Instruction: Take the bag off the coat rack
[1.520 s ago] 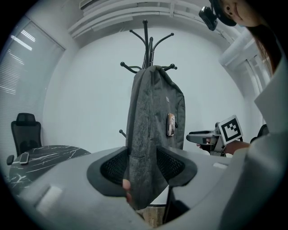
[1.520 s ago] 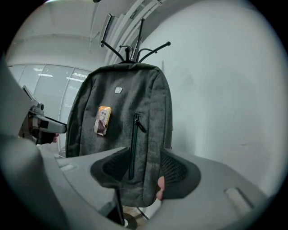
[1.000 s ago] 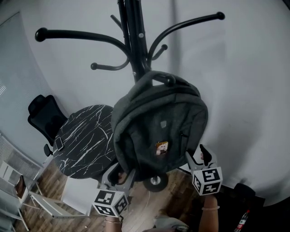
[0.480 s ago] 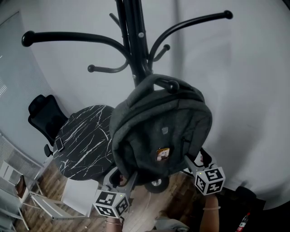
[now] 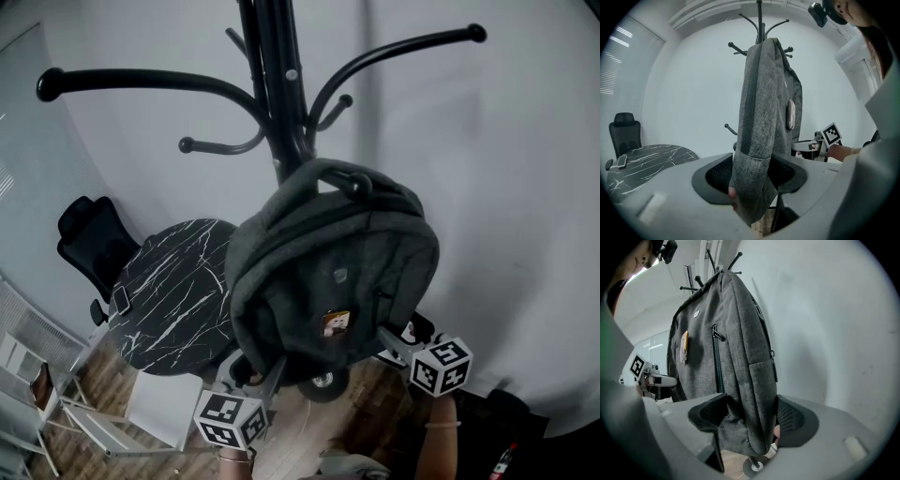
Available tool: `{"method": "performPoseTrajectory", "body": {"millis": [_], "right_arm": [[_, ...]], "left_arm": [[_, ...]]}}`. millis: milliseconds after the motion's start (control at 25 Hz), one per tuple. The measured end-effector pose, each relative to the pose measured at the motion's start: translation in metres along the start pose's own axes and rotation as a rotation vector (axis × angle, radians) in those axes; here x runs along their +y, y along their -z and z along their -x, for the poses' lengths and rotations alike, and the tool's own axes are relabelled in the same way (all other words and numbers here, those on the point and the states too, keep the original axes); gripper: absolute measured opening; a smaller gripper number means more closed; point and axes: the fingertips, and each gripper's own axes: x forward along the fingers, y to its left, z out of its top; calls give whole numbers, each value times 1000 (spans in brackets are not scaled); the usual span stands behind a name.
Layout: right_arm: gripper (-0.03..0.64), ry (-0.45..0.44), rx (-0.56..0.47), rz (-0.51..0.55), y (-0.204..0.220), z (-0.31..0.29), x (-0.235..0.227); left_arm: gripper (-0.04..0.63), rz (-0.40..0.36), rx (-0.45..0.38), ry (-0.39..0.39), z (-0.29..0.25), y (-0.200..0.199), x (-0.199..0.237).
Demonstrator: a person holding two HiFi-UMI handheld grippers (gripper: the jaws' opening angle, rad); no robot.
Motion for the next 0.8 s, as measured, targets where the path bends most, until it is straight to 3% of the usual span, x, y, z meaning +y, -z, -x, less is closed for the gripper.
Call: {"method": "performPoseTrajectory", "body": {"millis": [320, 520, 800], "right_arm": [[276, 29, 6, 55, 3, -1, 7], [207, 102, 3, 108, 5, 6, 11], [158, 198, -21, 147, 2, 17, 15]], "left_arm": [[170, -43, -5, -18, -2, -1, -1], [127, -103, -16, -44, -1, -4, -3], [110, -140, -46, -54, 2, -7, -9]]}}
